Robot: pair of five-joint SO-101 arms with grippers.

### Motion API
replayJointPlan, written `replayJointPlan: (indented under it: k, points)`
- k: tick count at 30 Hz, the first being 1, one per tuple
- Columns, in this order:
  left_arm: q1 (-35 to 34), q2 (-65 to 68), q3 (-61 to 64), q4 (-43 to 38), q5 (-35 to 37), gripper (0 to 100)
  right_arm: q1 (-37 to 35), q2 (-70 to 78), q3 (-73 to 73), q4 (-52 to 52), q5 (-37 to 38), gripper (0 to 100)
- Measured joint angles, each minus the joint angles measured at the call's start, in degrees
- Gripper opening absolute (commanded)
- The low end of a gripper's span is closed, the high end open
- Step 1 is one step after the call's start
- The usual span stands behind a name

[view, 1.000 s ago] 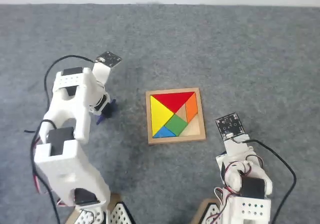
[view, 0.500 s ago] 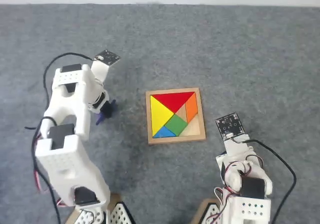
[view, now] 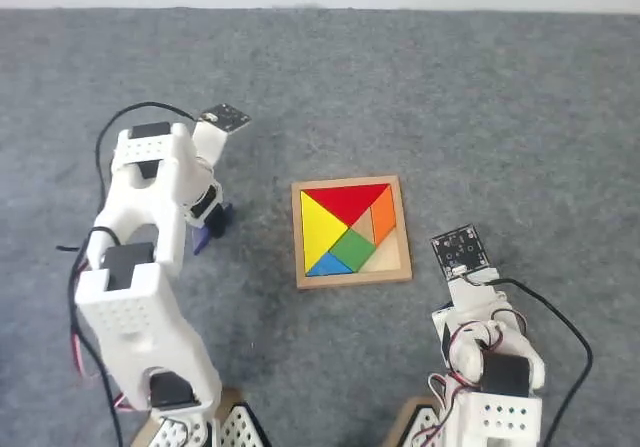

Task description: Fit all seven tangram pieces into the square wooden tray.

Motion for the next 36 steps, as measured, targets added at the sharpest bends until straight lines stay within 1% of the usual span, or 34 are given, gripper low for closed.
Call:
replayJointPlan:
  k: [5, 9, 14, 18, 20, 22, 24, 28, 32, 36]
  points:
    - [0.26, -3.34, 1.58, 1.32, 3.08, 7, 0.0, 0.0, 0.0, 0.0, 0.0, 0.8]
    - [2.81, -10.2, 3.6, 5.01, 5.45, 7, 0.0, 0.0, 0.0, 0.0, 0.0, 0.8]
    - [10.2, -20.04, 7.91, 8.26, 8.7, 7, 0.0, 0.0, 0.0, 0.0, 0.0, 0.8]
    - [19.34, -23.82, 9.05, 8.35, 15.03, 7, 0.0, 0.0, 0.0, 0.0, 0.0, 0.8]
    - [24.44, -23.82, 9.05, 8.18, 18.64, 7, 0.0, 0.0, 0.0, 0.0, 0.0, 0.8]
    - [29.45, -23.82, 9.05, 6.51, 20.92, 7, 0.0, 0.0, 0.0, 0.0, 0.0, 0.8]
    - [33.05, -23.82, 9.05, 3.96, 22.51, 7, 0.0, 0.0, 0.0, 0.0, 0.0, 0.8]
    - [38.07, -21.1, 9.05, -0.09, 23.38, 7, 0.0, 0.0, 0.0, 0.0, 0.0, 0.8]
    - [42.55, -16.88, 9.05, -1.67, 24.97, 7, 0.0, 0.0, 0.0, 0.0, 0.0, 0.8]
    - [43.96, -12.48, 6.07, -1.93, 25.85, 7, 0.0, 0.0, 0.0, 0.0, 0.0, 0.8]
